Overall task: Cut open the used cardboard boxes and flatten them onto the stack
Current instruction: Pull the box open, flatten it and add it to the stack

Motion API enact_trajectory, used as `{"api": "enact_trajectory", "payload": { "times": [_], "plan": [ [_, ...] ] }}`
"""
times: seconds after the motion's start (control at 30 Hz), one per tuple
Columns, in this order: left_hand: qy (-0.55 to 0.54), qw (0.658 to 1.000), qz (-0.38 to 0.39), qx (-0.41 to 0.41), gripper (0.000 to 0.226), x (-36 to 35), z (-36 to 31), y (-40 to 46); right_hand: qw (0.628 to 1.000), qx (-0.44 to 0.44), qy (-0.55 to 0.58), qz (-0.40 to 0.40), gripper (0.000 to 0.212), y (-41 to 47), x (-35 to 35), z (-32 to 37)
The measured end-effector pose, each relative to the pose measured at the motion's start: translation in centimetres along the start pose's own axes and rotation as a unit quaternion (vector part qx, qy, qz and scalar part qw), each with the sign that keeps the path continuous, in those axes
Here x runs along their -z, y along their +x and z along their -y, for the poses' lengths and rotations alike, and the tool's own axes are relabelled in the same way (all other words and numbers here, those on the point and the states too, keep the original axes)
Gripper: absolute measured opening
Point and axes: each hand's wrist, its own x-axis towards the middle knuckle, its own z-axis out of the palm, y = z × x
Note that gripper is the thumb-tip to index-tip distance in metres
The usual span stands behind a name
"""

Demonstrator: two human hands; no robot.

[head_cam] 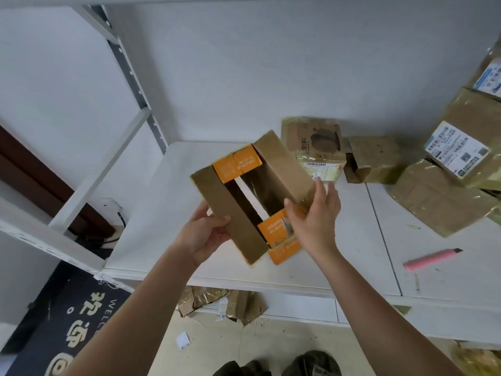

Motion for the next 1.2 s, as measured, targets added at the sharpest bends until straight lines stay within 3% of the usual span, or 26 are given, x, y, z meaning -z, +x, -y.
{"api": "enact_trajectory", "payload": {
  "times": [0.17,0.4,0.5,0.57,0.63,0.7,0.8,0.93,1.03,1.13,1.2],
  "plan": [
    [-0.013,0.998,0.005,-0.057,0.05,0.2,0.9,-1.4,0.999,-0.039,-0.021,-0.021,0.109,0.2,-1.9,2.9],
    [-0.109,0.987,-0.088,-0.076,0.047,2.3,1.1,-1.1,0.982,0.07,0.148,-0.091,0.11,-1.2,-1.8,2.6],
    [-0.141,0.982,-0.106,-0.066,0.046,2.7,1.4,-0.7,0.974,-0.036,0.222,-0.004,0.111,-0.9,-1.6,1.3],
    [-0.145,0.98,-0.129,-0.05,0.046,2.8,1.8,-0.7,0.949,-0.127,0.27,0.105,0.093,-0.8,-1.7,0.6],
    [-0.11,0.98,-0.167,-0.025,0.05,2.9,2.0,-0.6,0.949,-0.117,0.24,0.166,0.075,-1.0,-1.9,0.1],
    [-0.047,0.968,-0.248,0.0,0.061,3.3,1.5,-0.3,0.961,-0.078,0.214,0.16,0.069,-1.0,-1.8,-0.2],
    [0.124,0.909,-0.398,0.002,0.09,4.5,0.1,0.0,0.97,-0.031,0.193,0.142,0.067,-0.5,-1.1,0.0],
    [0.416,0.843,-0.34,-0.029,0.096,5.1,-0.8,0.7,0.972,-0.003,0.169,0.164,0.068,0.2,-0.5,0.2],
    [0.487,0.808,-0.327,-0.054,0.09,4.8,-0.8,1.6,0.975,0.012,0.134,0.176,0.067,0.2,-0.3,0.1],
    [0.481,0.822,-0.296,-0.072,0.061,4.9,-1.2,1.9,0.976,0.033,0.099,0.19,0.065,0.6,0.6,0.0],
    [0.393,0.885,-0.241,-0.064,0.022,6.0,-1.9,1.8,0.977,0.069,0.055,0.195,0.064,1.2,1.7,-0.5]
  ]
}}
